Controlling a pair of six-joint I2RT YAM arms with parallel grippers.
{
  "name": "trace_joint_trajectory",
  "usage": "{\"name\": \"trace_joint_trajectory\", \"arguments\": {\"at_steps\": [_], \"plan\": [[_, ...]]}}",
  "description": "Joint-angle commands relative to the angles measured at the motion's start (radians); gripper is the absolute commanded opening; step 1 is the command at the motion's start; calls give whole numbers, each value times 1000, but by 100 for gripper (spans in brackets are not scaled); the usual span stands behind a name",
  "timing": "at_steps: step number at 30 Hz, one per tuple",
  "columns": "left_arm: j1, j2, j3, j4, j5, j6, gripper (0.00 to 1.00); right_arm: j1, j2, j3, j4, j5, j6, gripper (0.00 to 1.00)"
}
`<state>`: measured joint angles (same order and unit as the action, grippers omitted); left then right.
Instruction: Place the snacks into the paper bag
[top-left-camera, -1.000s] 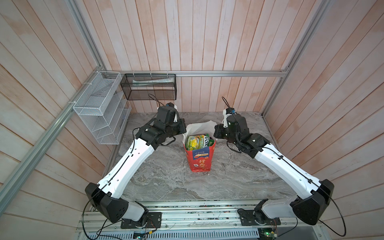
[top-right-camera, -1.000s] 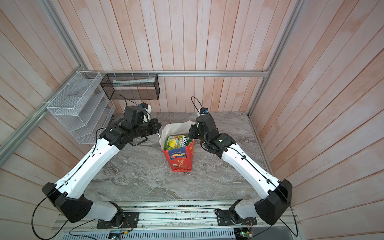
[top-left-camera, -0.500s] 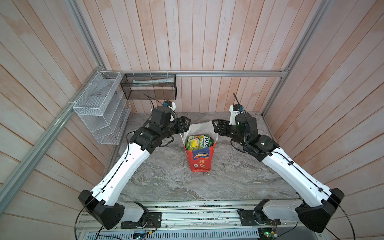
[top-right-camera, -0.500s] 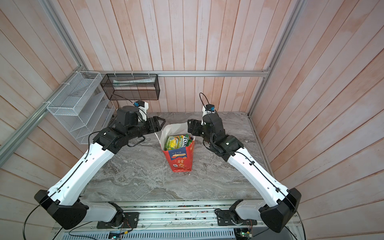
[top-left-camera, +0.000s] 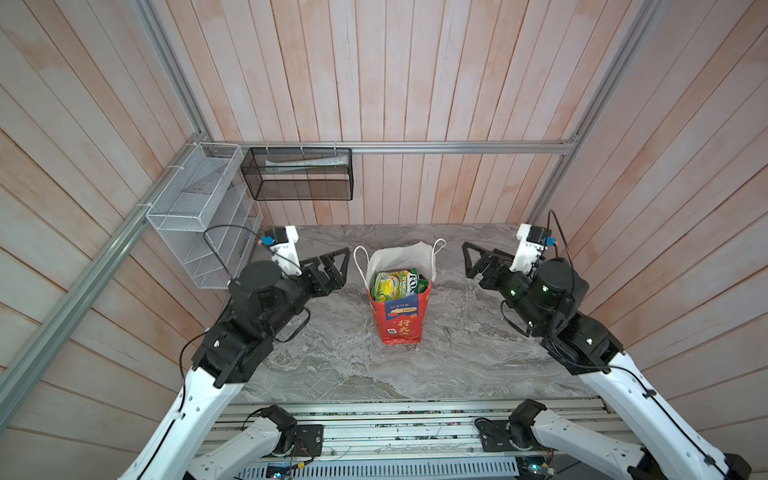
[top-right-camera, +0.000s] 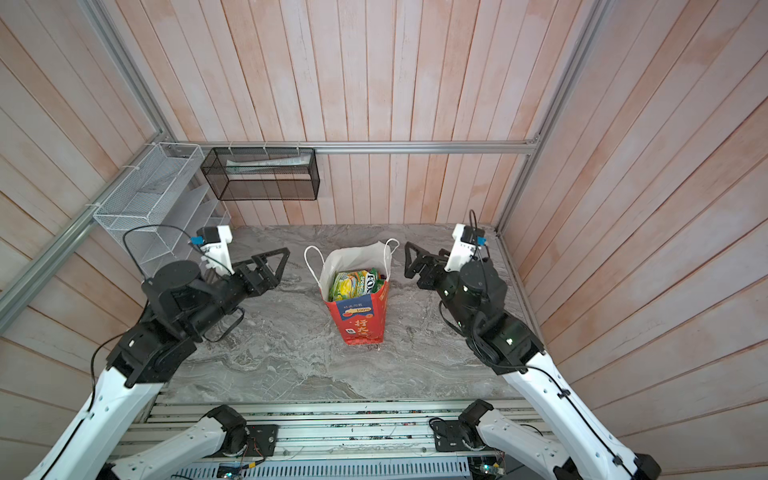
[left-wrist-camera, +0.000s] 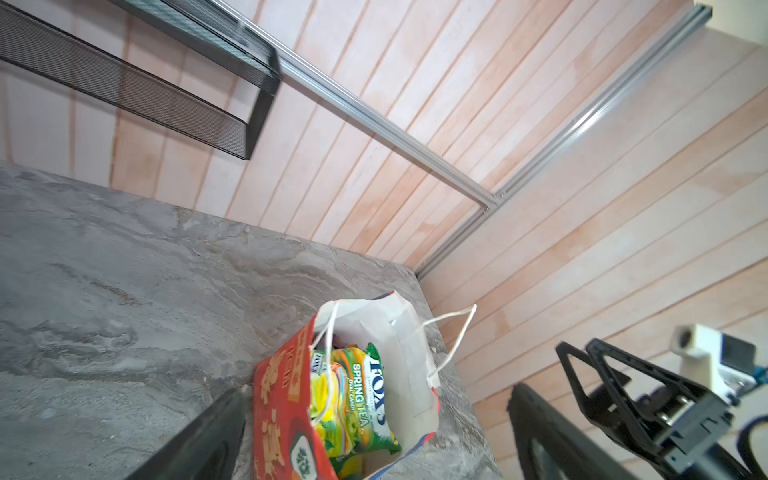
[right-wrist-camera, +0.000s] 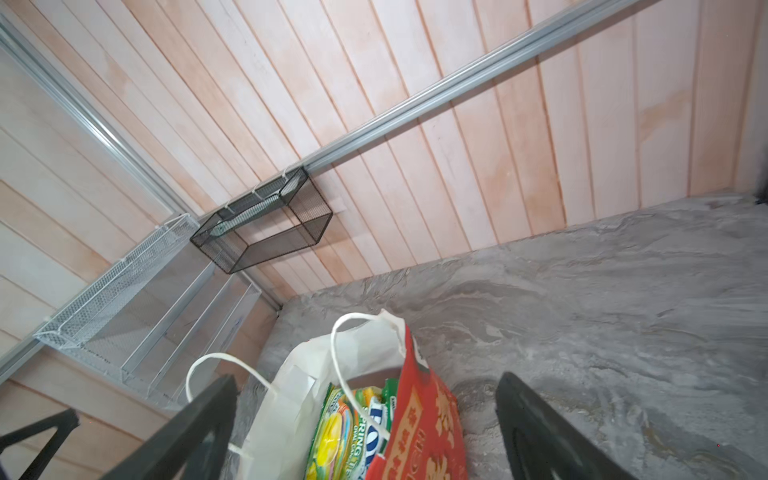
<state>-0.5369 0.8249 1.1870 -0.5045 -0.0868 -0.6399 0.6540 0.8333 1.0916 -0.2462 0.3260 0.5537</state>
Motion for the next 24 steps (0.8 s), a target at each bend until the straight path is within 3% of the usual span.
{"name": "trace_joint_trajectory", "arguments": {"at_steps": [1, 5, 9, 13, 15, 19, 21, 24], "plan": [[2, -109, -158, 71, -236, -50, 100, -12, -98, -125, 121, 162, -55, 98], [2, -212, -293, 58, -469, -88, 100, -25, -171, -221, 133, 293, -63, 98], [2, -234, -375, 22, -640, -131, 100, -46, -188, -295, 178, 380, -84, 98], [3, -223, -506, 103, -782, -107, 100, -98, -144, -408, 303, 436, -125, 98], [3, -216, -580, 183, -833, -63, 100, -148, -110, -446, 345, 399, -133, 98], [3, -173, -768, 426, -927, 0, 100, -267, -32, -519, 426, 217, -164, 98], [3, -131, -834, 572, -924, 95, 100, -298, -7, -611, 595, 131, -248, 98], [7, -29, -846, 671, -936, 192, 100, -325, 25, -733, 808, 109, -308, 98]]}}
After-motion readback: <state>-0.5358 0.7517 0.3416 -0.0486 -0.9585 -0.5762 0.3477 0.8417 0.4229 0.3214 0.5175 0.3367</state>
